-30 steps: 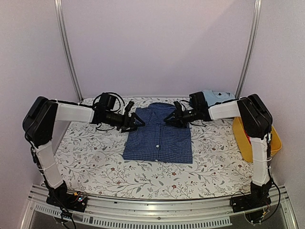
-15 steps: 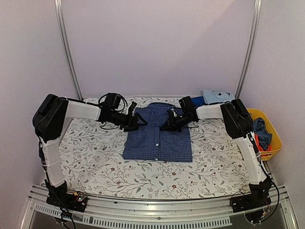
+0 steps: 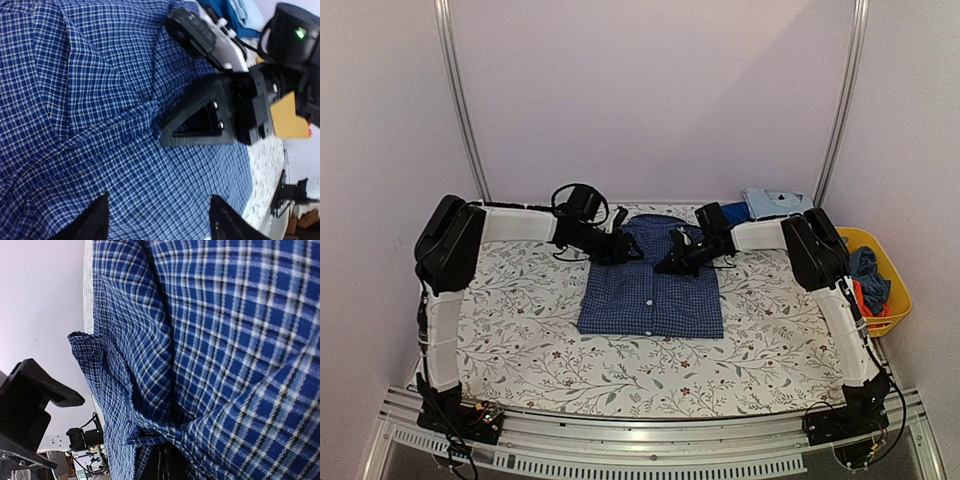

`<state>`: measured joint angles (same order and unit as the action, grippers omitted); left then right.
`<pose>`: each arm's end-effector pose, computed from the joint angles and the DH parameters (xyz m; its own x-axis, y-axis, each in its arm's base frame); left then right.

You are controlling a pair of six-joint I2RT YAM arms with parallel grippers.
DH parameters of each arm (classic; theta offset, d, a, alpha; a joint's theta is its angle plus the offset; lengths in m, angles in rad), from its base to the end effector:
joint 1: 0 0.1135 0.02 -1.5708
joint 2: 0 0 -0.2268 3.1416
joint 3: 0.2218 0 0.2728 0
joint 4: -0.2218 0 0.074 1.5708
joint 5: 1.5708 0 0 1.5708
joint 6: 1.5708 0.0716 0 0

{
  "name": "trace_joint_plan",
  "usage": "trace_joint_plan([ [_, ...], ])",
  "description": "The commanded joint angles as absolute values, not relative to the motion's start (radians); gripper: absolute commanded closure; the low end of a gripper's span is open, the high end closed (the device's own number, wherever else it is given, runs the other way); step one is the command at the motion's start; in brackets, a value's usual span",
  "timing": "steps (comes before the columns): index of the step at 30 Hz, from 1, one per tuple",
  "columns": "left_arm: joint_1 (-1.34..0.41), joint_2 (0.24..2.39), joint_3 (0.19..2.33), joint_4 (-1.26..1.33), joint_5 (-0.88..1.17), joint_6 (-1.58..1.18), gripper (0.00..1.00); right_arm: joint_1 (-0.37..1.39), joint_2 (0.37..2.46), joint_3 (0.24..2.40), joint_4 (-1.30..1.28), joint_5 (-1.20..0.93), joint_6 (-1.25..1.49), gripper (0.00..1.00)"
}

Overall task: Fold and stack the mixed laundry pile
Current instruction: Smooth out the 2/3-rectangle-folded T-shirt at the center of the board.

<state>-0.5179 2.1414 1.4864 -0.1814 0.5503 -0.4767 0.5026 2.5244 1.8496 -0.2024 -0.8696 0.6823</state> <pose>0.3990 -0.2705 0.0896 -0.9063 0.0663 -0.4173 0.3496 0.6725 -0.6524 0.4355 0.3018 0.0329 -0.9889 -0.0793 -0.1257 -0.1485 0.4897 0.8591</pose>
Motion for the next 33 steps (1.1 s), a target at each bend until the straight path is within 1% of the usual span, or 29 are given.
trace_joint_plan([
  [1, -0.613, 2.198, 1.637, -0.353, 0.269, -0.432, 0.42, 0.499, 2.497, 1.790, -0.218, -0.778, 0.688, 0.98],
  [4, -0.651, 2.237, 1.698, -0.415, 0.127, -0.431, 0.42, 0.497, 2.457, 1.767, -0.196, -0.777, 0.694, 0.99],
  [8, -0.693, 2.329, 1.840, -0.529, -0.012, -0.422, 0.41, 0.492, 2.421, 1.767, -0.187, -0.777, 0.707, 0.99],
  [13, -0.720, 2.452, 2.011, -0.670, -0.106, -0.406, 0.40, 0.488, 2.434, 1.762, -0.202, -0.777, 0.707, 0.99],
  [16, -0.727, 2.489, 2.053, -0.731, -0.171, -0.415, 0.39, 0.488, 2.439, 1.753, -0.203, -0.772, 0.696, 0.99],
  [19, -0.720, 2.485, 2.061, -0.767, -0.224, -0.427, 0.43, 0.488, 2.446, 1.750, -0.202, -0.770, 0.690, 1.00],
  [21, -0.711, 2.448, 2.035, -0.747, -0.217, -0.427, 0.46, 0.488, 2.450, 1.750, -0.201, -0.773, 0.688, 1.00],
  [25, -0.695, 2.329, 1.908, -0.582, -0.081, -0.433, 0.54, 0.490, 2.457, 1.749, -0.185, -0.784, 0.691, 1.00],
  [28, -0.690, 2.273, 1.831, -0.483, -0.009, -0.439, 0.65, 0.489, 2.463, 1.751, -0.180, -0.785, 0.693, 1.00],
  [31, -0.690, 2.235, 1.780, -0.396, 0.067, -0.436, 0.73, 0.491, 2.466, 1.751, -0.174, -0.791, 0.694, 1.00],
  [33, -0.687, 2.217, 1.749, -0.336, 0.143, -0.432, 0.81, 0.491, 2.468, 1.752, -0.168, -0.794, 0.694, 0.99],
])
